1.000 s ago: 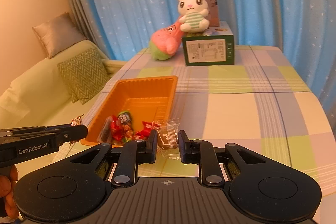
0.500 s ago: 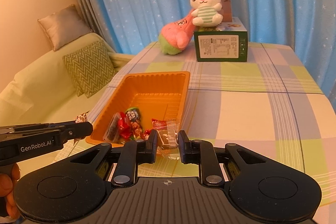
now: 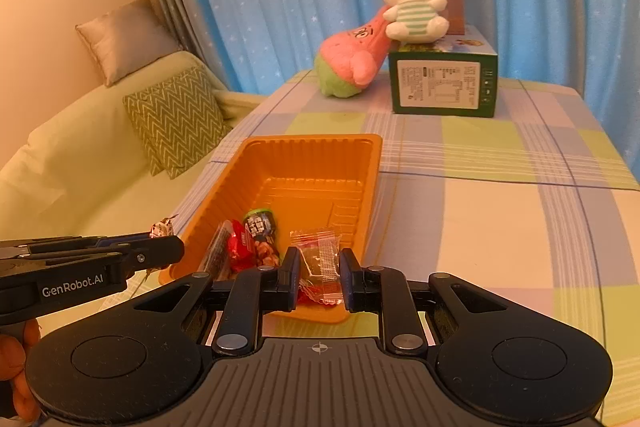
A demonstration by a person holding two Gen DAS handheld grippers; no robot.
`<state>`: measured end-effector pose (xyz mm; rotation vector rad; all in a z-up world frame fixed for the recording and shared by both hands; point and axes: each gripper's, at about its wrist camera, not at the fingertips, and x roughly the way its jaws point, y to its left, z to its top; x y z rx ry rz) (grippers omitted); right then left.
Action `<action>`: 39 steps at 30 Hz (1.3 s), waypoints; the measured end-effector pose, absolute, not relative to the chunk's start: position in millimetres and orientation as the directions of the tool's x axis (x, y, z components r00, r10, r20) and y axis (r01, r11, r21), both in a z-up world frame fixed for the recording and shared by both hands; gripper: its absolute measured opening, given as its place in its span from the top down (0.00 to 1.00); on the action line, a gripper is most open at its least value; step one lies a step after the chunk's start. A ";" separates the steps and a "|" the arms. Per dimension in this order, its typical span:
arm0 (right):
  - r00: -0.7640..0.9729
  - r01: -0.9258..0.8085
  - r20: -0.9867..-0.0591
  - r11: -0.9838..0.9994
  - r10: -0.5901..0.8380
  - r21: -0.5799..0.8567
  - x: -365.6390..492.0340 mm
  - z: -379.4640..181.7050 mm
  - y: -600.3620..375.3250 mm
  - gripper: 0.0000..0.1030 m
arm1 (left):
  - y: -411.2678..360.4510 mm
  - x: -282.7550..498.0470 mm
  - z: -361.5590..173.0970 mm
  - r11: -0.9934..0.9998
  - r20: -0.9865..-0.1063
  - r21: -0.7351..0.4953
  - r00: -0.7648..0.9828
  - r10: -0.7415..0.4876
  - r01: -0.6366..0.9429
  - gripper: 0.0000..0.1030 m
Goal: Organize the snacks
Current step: 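Carry the red-brown candy into the orange tray with the left gripper while the right carries the clear candy, then open both grippers over the tray to drop the candies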
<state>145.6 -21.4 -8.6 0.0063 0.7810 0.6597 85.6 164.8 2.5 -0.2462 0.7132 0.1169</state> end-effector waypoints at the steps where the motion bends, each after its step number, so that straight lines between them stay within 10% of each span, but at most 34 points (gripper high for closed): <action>1: 0.521 -0.548 -0.650 0.801 0.553 0.241 145.6 -8.6 -21.4 0.80 | 166.6 88.6 1.8 0.965 -0.661 -0.182 0.750 0.023 -0.189 0.82; 39: 0.496 -0.512 -0.677 0.813 0.544 0.278 215.8 -45.8 4.3 0.79 | 206.6 142.1 -37.4 0.958 -0.683 -0.179 0.730 0.044 -0.225 0.65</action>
